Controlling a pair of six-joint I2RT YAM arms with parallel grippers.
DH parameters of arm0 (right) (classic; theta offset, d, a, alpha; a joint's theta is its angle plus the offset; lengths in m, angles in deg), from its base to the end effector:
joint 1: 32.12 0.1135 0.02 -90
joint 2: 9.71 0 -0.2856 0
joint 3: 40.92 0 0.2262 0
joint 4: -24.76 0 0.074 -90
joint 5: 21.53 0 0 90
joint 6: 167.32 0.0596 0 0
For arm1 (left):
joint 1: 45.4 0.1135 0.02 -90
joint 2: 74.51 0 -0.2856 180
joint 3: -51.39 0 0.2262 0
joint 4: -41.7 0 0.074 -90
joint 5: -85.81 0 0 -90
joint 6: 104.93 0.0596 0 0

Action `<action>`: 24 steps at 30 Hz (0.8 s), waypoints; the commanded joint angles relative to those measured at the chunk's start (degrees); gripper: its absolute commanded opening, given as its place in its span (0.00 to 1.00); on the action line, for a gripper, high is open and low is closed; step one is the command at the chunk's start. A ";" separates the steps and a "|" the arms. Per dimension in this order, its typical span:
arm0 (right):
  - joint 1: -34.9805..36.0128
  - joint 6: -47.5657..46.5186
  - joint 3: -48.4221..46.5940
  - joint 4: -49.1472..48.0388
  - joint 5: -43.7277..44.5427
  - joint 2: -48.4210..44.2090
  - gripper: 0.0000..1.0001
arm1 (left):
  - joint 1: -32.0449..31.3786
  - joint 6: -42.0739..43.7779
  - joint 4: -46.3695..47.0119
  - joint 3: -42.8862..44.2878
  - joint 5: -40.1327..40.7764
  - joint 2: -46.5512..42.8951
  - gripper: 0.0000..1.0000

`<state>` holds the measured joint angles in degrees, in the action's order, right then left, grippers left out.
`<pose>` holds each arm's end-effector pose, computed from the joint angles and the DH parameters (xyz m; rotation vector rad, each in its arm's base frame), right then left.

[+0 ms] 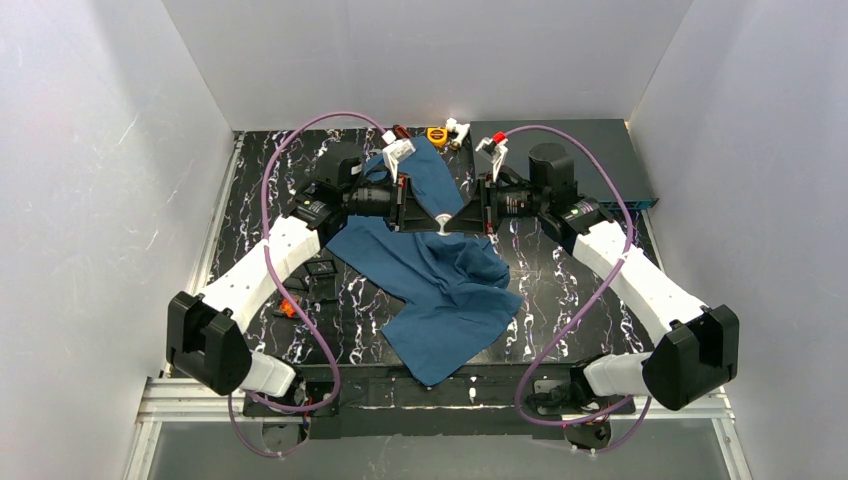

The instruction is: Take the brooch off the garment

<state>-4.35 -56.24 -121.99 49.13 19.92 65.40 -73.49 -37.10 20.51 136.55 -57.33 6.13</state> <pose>0.2263 0.1696 0.3772 -0.7344 1.8778 1.3591 0.2459 -0.1853 0.3816 0.7941 1.8368 -1.4420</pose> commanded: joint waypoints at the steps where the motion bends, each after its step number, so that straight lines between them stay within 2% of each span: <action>1: -1.55 -0.73 -0.58 -2.41 0.76 -1.62 0.16 | 1.02 -1.82 -0.79 -0.87 -1.39 -2.50 0.00; 3: -1.58 -0.82 -0.73 -2.60 -0.01 -1.79 0.22 | 1.03 -1.41 -1.03 -0.99 -1.42 -2.57 0.00; 8: -1.58 -0.55 -1.62 -3.69 -2.35 -1.73 0.45 | 1.11 -1.17 -2.16 -0.95 -0.32 -2.54 0.00; 14: -1.58 -1.11 -4.31 -1.23 -3.18 -0.71 0.54 | 1.83 0.06 -6.36 0.88 -0.11 -1.65 0.00; 17: -1.58 -3.15 -4.79 2.03 -2.72 -0.41 0.60 | 2.80 3.40 -13.34 2.46 0.54 -1.60 0.00; 20: -1.74 -4.59 -5.04 3.88 -1.87 -0.47 0.71 | 4.33 8.72 -23.10 4.65 1.98 -1.81 0.00; 21: -1.83 -5.20 -5.33 4.49 -1.46 -0.49 0.76 | 5.04 10.80 -25.75 5.23 2.49 -2.25 0.00; 23: -1.93 -7.16 -6.23 7.11 -0.31 -0.29 0.94 | 6.70 14.83 -31.54 6.28 4.43 -3.40 0.00; 24: -1.93 -8.56 -6.81 8.95 0.25 -0.05 0.98 | 7.44 17.20 -34.58 7.03 5.55 -4.15 0.00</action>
<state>-5.88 -59.81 -124.88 52.85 18.73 65.36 -68.93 -29.93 1.08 139.76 -54.89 6.04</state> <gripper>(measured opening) 0.895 0.028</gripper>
